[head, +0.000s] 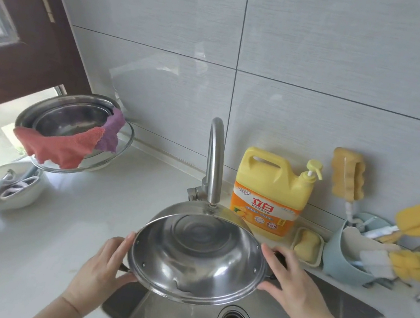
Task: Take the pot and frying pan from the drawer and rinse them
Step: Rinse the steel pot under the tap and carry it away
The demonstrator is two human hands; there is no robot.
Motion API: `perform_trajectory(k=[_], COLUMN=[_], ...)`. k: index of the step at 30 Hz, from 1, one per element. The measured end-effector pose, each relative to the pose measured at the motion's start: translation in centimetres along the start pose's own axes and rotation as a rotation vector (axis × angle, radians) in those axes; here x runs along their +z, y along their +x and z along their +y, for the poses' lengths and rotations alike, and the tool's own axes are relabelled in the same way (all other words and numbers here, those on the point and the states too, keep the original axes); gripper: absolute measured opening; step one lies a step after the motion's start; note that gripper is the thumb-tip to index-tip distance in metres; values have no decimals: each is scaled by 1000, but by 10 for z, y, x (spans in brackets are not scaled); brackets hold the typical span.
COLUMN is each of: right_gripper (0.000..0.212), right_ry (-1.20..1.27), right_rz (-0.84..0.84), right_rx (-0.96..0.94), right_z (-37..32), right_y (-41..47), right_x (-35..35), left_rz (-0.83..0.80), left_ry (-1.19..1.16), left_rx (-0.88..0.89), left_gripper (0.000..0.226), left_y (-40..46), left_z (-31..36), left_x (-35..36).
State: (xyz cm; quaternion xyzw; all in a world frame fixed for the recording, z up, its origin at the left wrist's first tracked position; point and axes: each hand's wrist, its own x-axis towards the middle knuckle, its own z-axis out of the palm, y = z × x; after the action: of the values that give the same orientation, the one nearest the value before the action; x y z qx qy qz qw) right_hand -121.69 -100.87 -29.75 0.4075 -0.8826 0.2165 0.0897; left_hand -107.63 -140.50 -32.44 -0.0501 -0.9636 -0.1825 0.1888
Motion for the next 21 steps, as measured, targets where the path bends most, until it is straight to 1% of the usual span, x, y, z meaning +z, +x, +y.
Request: perform_trajectory(k=[4, 9, 12, 15, 16, 17, 18, 20, 21], right_gripper=[130, 134, 136, 139, 138, 136, 128, 92, 80], right_ry=[3, -9, -33, -43, -42, -38, -32, -53, -82], right_rz=[-16, -32, -21, -33, -35, -38, -25, 18, 25], right_rx=[-24, 10, 59, 162, 195, 220, 232, 234, 233], right_z=[-6, 6, 16, 26, 30, 33, 35, 38, 39], right_y=[18, 9, -8, -29, -36, -42, -48, -57, -59], right_x=[5, 2, -12, -27, -31, -35, -40, -51, -55], left_rz=[10, -24, -13, -49, -47, -38, -24, -18, -18], left_ry=[-14, -9, 7, 17, 11, 3, -5, -20, -22], left_rx=[-27, -36, 50, 118, 142, 168, 189, 204, 209], left_gripper=[84, 89, 99, 127, 126, 119, 109, 98, 97], left_y=[-4, 9, 24, 42, 47, 51, 54, 59, 60], left_z=[-5, 1, 15, 34, 39, 44, 48, 55, 57], left_x=[-7, 0, 11, 27, 32, 37, 41, 48, 49])
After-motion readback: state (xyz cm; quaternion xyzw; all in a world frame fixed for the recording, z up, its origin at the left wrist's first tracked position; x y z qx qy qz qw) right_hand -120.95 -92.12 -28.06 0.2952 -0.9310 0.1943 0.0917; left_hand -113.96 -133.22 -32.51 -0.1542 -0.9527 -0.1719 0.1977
